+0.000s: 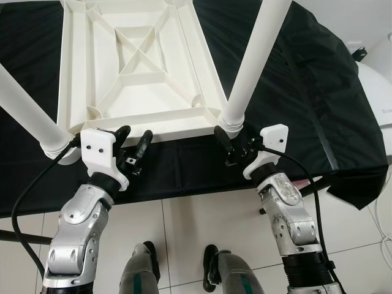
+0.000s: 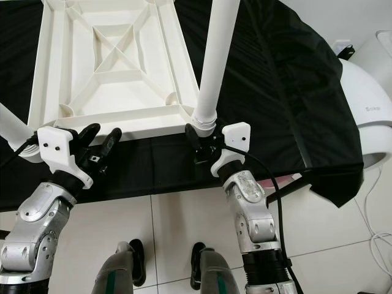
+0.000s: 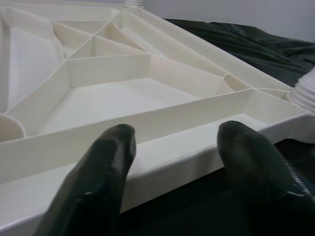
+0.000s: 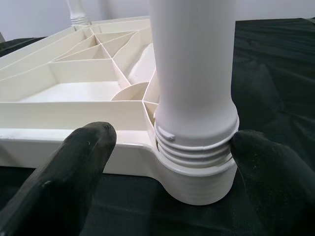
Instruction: Building children table
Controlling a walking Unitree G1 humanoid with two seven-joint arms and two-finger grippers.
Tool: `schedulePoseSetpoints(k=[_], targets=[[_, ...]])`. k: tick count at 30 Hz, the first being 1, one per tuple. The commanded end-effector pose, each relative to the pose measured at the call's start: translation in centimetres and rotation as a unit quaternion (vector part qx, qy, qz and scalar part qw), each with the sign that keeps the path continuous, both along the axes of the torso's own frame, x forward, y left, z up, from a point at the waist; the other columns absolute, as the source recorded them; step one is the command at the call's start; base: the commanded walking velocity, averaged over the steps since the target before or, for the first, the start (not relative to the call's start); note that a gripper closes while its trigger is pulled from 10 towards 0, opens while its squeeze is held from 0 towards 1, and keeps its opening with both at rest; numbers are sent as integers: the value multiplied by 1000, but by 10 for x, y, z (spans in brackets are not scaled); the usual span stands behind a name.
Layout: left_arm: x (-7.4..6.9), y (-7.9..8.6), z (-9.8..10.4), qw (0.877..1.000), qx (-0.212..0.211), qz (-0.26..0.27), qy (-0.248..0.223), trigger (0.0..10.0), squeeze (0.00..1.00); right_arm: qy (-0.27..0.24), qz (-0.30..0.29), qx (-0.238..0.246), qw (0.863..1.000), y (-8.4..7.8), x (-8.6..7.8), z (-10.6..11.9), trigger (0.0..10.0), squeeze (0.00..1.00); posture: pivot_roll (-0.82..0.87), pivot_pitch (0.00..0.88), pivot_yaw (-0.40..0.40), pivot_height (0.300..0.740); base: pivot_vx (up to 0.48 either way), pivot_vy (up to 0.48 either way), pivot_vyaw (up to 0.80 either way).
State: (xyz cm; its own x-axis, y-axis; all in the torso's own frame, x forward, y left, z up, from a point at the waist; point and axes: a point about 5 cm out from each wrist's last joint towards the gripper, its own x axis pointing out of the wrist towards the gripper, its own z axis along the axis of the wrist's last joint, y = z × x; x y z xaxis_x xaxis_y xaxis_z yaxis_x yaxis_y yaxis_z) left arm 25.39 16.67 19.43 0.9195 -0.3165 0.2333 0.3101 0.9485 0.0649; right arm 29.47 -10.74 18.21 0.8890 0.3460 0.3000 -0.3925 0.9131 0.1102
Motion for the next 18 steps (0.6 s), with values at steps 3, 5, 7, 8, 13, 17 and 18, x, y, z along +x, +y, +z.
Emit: schedulePoseSetpoints(k=[3,5,7,8,13,17,18], targets=[[3,7,-9,997,-19,76,15,10000,1000,-2,-5,4,1000,2,0,-2,10000,1000,37,200,-73,740,0,0,0],[3,7,-10,996,-23,79,14,10000,1000,-6,-12,6,1000,2,0,-2,10000,1000,20,205,-72,740,0,0,0],[3,4,-10,997,-17,78,12,10000,1000,-9,-20,2,1000,1,0,-1,10000,1000,20,205,-72,740,0,0,0],[3,3,-10,997,-14,75,11,10000,1000,-9,-23,1,1000,1,0,-2,10000,1000,20,205,-72,740,0,0,0],[4,1,-8,998,-8,69,7,10000,0,-10,-25,-4,1000,-1,-1,-3,10000,0,22,213,-65,740,0,0,0],[4,1,-5,998,0,70,0,10000,0,-11,-29,-3,1000,-2,-1,-3,10000,0,27,213,-55,740,0,0,0],[4,1,-5,998,0,70,0,10000,0,-11,-29,-3,1000,-2,-1,-3,10000,0,27,213,-55,740,0,0,0]])
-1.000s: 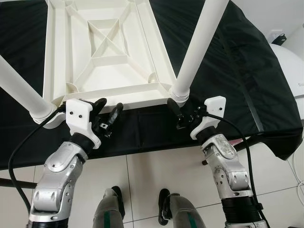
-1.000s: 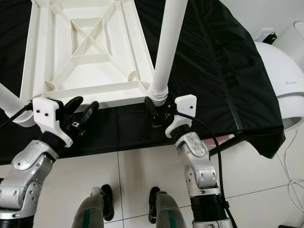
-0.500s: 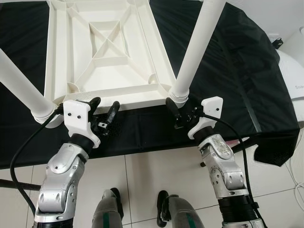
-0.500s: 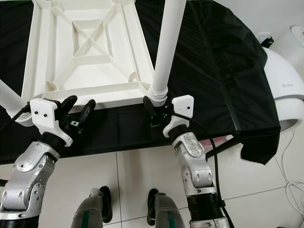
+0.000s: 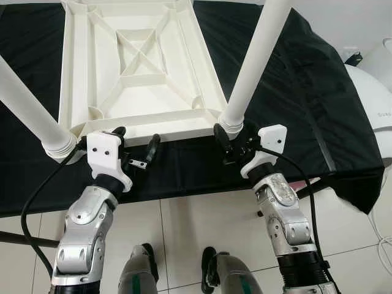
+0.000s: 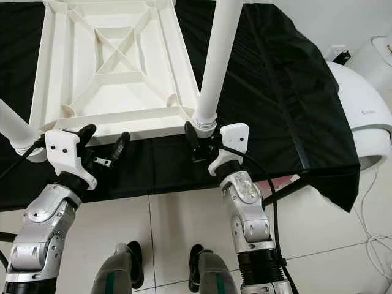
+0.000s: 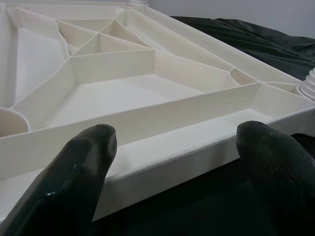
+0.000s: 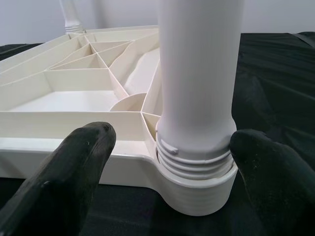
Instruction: Building children table
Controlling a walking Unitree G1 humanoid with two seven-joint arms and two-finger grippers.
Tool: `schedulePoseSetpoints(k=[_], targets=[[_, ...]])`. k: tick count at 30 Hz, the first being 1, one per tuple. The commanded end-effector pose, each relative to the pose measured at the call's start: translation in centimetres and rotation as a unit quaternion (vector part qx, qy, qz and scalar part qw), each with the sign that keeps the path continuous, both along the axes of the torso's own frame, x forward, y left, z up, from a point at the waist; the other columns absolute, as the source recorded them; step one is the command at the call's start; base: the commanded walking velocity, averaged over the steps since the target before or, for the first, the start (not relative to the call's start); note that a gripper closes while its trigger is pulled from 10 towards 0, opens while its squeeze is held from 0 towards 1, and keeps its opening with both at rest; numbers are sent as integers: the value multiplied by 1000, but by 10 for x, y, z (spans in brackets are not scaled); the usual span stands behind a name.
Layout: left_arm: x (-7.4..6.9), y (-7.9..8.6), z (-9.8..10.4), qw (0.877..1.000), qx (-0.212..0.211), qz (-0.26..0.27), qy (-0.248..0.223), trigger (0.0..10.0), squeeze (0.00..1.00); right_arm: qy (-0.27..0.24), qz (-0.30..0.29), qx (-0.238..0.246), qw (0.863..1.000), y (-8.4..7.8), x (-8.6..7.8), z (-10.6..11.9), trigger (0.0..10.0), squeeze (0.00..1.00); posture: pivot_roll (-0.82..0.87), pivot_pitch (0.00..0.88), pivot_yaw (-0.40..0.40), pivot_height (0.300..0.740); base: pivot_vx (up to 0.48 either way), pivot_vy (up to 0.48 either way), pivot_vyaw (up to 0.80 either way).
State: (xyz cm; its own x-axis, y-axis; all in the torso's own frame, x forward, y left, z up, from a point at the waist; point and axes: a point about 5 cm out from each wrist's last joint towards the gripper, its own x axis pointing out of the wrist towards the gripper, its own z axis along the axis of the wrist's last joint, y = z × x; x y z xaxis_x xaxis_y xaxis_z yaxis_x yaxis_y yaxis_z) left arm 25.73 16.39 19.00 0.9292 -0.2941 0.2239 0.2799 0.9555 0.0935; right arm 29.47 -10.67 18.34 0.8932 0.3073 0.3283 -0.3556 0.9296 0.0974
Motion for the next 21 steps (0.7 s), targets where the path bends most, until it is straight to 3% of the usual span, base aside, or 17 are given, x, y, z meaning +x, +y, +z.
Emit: schedulePoseSetpoints(k=[1,21], targets=[[0,4,0,998,-12,56,-4,10000,0,5,-8,-1,1000,-3,-1,-5,10000,0,27,212,-54,740,0,0,0],[3,7,3,999,9,49,-5,10000,0,8,-12,-4,1000,-2,-8,-13,10000,0,24,200,-27,740,0,0,0]])
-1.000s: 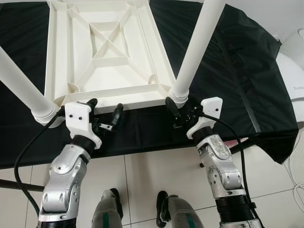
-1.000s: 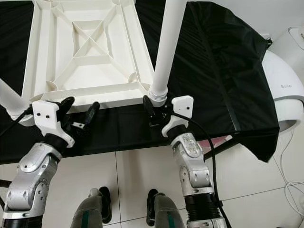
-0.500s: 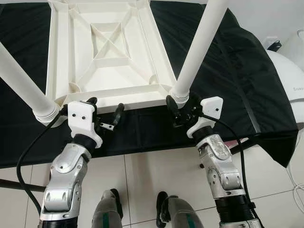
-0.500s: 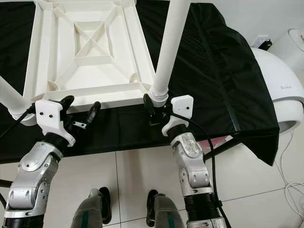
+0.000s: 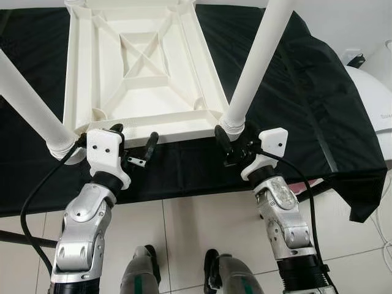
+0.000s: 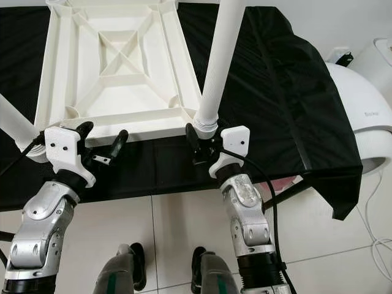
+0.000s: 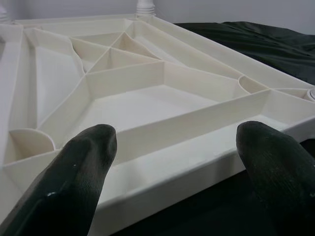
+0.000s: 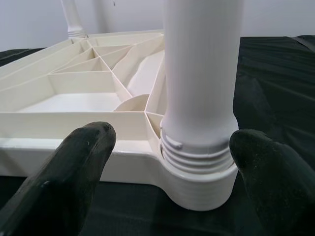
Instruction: Building children table
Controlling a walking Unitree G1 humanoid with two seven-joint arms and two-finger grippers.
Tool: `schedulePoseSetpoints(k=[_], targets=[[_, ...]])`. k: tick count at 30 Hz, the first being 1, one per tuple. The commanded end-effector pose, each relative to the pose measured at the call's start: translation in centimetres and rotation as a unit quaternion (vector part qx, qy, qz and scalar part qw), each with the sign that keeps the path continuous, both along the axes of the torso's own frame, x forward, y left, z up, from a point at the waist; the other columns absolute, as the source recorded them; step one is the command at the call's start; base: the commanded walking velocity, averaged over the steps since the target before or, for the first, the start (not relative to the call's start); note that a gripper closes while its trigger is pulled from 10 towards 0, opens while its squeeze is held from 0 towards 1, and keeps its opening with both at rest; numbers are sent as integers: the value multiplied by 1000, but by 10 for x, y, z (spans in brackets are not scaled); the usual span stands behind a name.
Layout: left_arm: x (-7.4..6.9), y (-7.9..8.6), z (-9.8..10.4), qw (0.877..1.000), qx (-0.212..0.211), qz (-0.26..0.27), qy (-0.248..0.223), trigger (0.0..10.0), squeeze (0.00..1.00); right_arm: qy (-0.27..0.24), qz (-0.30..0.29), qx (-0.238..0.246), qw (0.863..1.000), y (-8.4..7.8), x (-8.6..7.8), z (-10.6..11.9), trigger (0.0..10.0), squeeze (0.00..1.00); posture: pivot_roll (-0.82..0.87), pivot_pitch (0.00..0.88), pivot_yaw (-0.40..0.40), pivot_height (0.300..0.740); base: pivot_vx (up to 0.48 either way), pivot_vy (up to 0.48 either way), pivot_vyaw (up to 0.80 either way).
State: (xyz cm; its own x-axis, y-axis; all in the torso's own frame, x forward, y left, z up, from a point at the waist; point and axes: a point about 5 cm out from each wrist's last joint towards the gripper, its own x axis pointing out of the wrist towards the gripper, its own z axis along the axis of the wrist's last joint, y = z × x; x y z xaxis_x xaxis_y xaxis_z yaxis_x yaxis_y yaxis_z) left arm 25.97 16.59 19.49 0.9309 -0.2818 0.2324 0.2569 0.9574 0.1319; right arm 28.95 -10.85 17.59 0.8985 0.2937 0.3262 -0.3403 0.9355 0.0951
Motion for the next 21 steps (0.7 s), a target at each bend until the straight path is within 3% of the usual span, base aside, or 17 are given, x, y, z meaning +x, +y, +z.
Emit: schedulePoseSetpoints(k=[1,21], targets=[[1,5,-2,999,-7,36,3,10000,0,7,-4,-3,1000,-1,-4,-6,10000,0,24,200,-27,740,0,0,0],[1,6,-1,999,4,32,5,10000,0,-8,-20,-21,1000,-8,-7,-4,10000,0,19,215,-21,740,0,0,0]])
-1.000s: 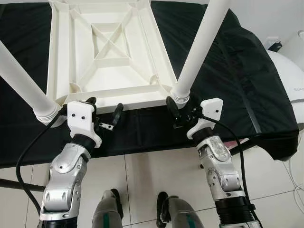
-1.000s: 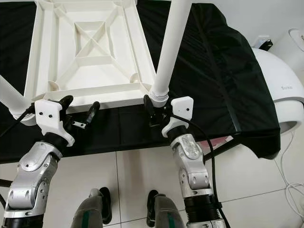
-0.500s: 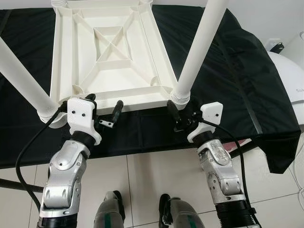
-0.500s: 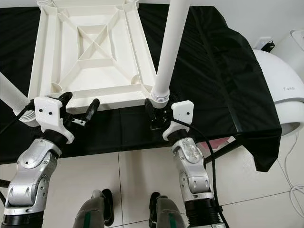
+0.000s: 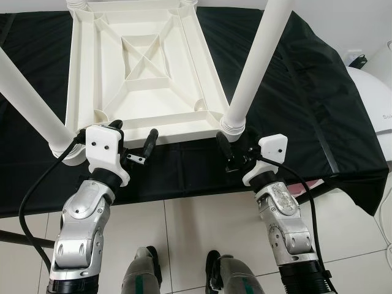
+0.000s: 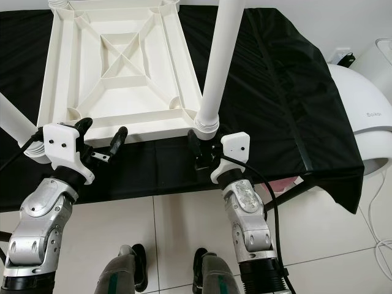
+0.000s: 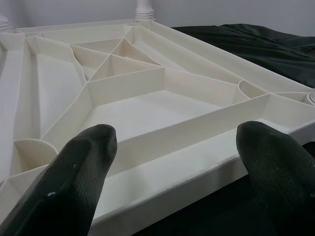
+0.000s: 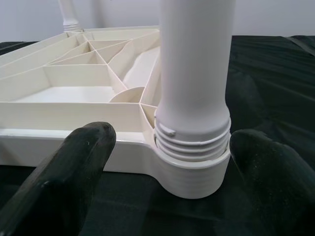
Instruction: Building children table
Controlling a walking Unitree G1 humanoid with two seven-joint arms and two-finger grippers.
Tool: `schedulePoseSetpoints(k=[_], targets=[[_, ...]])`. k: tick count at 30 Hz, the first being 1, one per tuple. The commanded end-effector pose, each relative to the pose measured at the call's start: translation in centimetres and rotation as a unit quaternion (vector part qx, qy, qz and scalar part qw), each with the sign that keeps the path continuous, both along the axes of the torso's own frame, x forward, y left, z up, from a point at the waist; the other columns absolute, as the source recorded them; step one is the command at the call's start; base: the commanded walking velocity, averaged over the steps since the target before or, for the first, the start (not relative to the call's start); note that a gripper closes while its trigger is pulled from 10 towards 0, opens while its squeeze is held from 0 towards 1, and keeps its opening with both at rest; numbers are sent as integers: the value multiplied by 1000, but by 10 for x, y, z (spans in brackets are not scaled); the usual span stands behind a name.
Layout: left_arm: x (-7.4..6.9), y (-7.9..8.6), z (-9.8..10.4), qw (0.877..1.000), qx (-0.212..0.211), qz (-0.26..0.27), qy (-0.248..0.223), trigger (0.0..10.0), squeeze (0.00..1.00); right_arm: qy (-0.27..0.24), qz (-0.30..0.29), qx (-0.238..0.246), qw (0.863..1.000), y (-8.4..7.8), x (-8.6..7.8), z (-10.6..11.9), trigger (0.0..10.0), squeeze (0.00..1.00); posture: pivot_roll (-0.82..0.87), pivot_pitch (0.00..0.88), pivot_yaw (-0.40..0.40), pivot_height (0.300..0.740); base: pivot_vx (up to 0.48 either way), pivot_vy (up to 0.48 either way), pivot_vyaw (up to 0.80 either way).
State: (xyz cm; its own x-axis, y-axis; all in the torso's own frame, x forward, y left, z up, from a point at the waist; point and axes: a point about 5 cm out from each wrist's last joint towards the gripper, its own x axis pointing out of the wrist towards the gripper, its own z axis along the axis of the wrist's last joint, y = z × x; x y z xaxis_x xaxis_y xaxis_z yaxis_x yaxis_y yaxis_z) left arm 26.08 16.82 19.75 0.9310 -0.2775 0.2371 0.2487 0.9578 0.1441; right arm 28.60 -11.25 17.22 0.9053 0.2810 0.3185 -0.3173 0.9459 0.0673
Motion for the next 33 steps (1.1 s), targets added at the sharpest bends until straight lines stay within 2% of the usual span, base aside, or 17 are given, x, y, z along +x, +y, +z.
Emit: schedulePoseSetpoints(k=[1,11,17,33], targets=[[0,4,-4,1000,-1,28,9,10000,0,-8,-8,-7,1000,-4,-3,0,10000,0,19,215,-21,740,0,0,0],[0,2,-1,1000,2,24,6,10000,0,-34,-5,-25,999,-9,1,11,10000,0,11,219,-18,740,0,0,0],[0,2,0,1000,1,25,3,10000,0,-48,3,-52,997,-15,11,15,10000,0,24,219,-27,740,0,0,0],[-1,1,1,1000,-4,27,2,10000,0,-50,10,-56,997,-16,13,15,10000,0,23,217,-36,740,0,0,0]])
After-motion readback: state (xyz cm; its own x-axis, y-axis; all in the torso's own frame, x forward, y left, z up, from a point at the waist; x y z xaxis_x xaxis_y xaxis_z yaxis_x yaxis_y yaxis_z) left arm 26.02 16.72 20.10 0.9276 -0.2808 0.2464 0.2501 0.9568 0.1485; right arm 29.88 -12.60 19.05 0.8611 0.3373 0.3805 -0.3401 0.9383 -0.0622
